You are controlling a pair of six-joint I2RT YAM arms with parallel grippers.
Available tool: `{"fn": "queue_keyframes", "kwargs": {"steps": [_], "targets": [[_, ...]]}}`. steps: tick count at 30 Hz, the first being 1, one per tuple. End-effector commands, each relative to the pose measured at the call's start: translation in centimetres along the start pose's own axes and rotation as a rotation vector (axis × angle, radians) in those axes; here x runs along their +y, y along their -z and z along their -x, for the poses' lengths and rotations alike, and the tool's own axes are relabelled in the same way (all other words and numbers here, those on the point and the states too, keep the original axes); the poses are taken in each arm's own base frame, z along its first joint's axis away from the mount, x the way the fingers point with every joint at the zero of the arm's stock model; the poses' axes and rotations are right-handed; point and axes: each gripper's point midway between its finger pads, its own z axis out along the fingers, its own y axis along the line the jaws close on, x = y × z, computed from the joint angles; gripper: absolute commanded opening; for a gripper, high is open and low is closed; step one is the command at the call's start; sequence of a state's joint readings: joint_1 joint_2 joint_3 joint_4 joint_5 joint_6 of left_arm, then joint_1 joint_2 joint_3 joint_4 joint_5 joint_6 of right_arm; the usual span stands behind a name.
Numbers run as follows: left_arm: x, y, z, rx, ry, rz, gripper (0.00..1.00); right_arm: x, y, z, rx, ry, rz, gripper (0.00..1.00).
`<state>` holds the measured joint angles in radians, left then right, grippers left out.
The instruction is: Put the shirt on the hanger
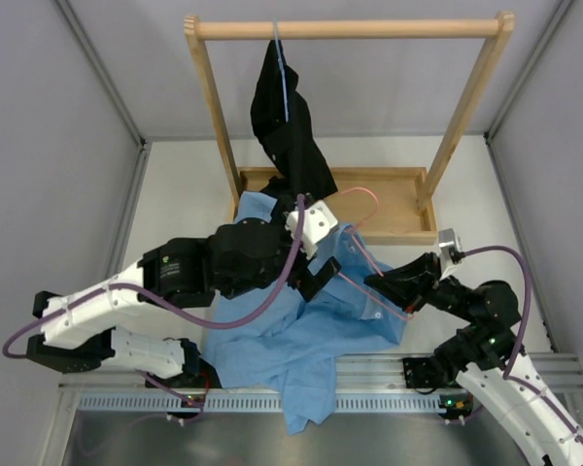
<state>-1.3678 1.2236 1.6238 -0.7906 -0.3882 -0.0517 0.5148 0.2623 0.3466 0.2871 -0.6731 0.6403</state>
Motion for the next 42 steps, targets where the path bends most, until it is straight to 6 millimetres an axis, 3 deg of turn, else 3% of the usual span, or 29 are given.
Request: {"fn": "queue_keyframes", "kwargs": {"steps": [1,5,13,23,28,34,35,38,41,42], "targets": [[1.1,3.5,4.9,-0.185,-0.091,-0.033,0.98,1.8,0.0,3.0,-0.123,0.106,0.059,0.0],[1.7,4.7,6.3,-0.254,-0.192,-0.038,0.98,1.6,0.1,2.3,-0.102,0.1,0.059,0.0],[0.1,3.8,3.6,-0.295,-0.492,-0.138,0.98,2.8,0.6,0.6,-0.016,0.109,0.13,0.0],[0.5,2.1,2.1,-0.218,-0.499,-0.135,0.96,4.4,2.2,-1.0,0.068,0.169,0.187,0.0],[0.4,1.4,1.2,-0.154,-0.476,-0.188,0.85,5.0,2.7,-1.5,0.087,0.183,0.213,0.0],[-1.9,1.2,-1.7,-0.054,-0.431,-0.343,0.73,5.5,3.1,-1.1,0.08,0.204,0.213,0.0],[-2.5,1.3,-1.8,-0.052,-0.422,-0.376,0.67,5.7,3.1,-0.9,0.078,0.212,0.216,0.0],[-3.6,1.4,-2.4,-0.039,-0.4,-0.437,0.63,6.1,3.2,-0.9,0.084,0.216,0.234,0.0],[-4.8,1.8,-2.4,-0.05,-0.393,-0.508,0.52,6.4,3.4,-0.9,0.089,0.224,0.251,0.0],[-5.2,2.0,-2.4,-0.054,-0.388,-0.533,0.41,6.6,3.5,-0.9,0.087,0.231,0.259,0.0]]}}
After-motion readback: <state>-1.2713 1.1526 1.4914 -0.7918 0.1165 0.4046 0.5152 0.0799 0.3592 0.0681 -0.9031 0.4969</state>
